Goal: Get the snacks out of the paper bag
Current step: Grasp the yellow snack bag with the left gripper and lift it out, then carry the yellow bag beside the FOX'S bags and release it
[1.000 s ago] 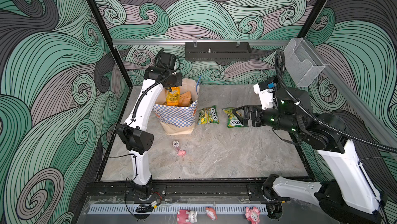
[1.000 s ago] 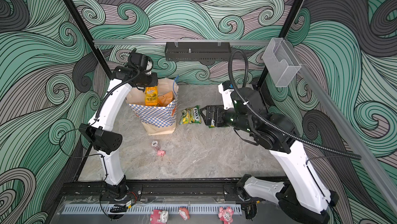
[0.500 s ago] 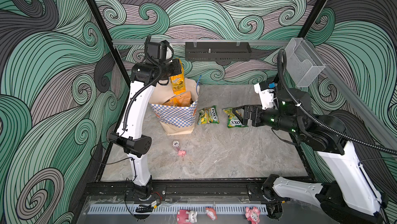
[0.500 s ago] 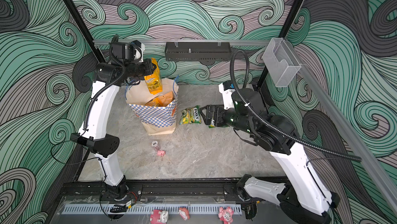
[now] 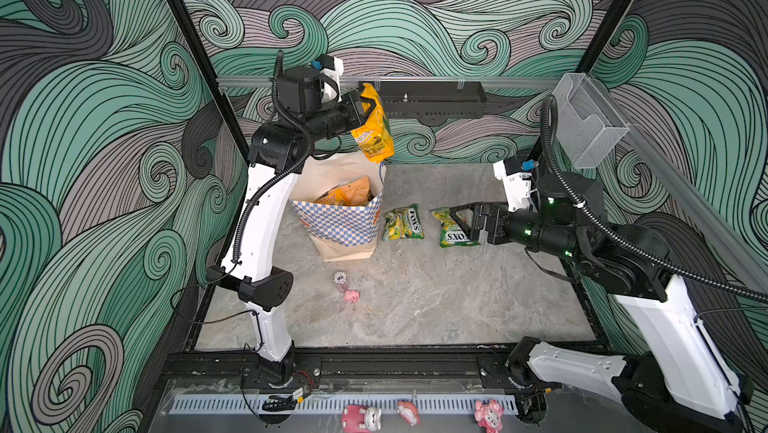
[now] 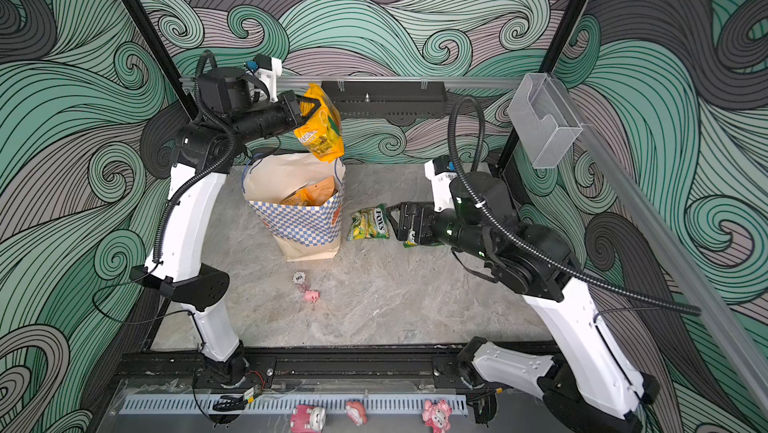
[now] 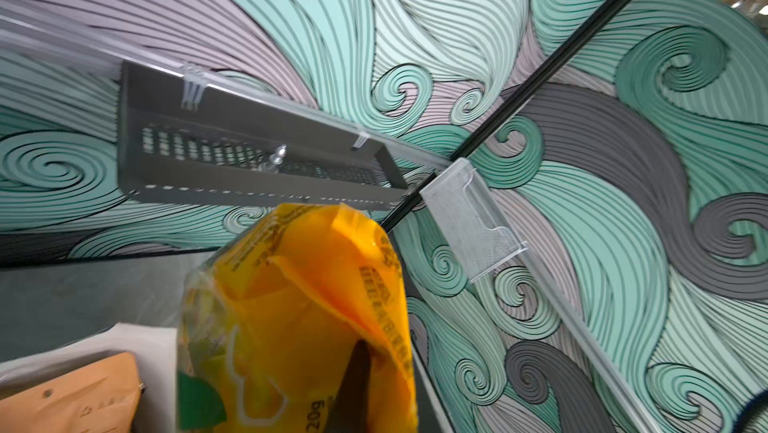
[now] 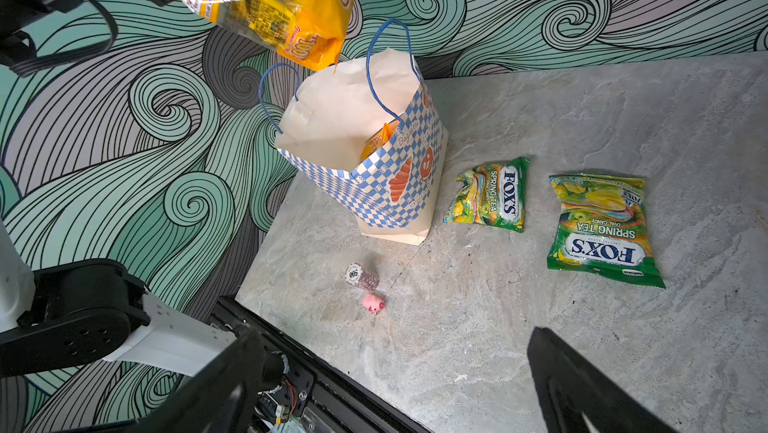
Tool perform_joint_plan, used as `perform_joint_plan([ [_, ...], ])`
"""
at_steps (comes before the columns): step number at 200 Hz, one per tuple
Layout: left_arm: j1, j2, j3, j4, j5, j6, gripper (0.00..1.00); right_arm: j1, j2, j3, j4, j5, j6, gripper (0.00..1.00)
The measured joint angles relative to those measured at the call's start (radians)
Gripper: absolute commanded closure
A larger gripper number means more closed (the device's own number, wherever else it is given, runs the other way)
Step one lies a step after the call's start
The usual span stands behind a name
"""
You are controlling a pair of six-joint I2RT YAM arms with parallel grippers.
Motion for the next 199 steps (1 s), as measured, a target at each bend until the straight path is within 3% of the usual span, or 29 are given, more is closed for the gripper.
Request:
perform_joint_plan([
  [75,-0.163,0.000,0.009,0.070,0.059,0.012,1.00,0.000,-0.035,-0.031,0.022,0.022,0.011,0.01],
  [135,-0.304,0.002,-0.003,-0.005,0.003,0.214,1.00,0.000,-0.071,-0.080,0.024,0.047,0.026,0.01],
  [199,-0.490,0.005,-0.220,-0.083,-0.179,0.473,1.00,0.000,-0.155,-0.136,-0.002,0.124,0.026,0.01],
])
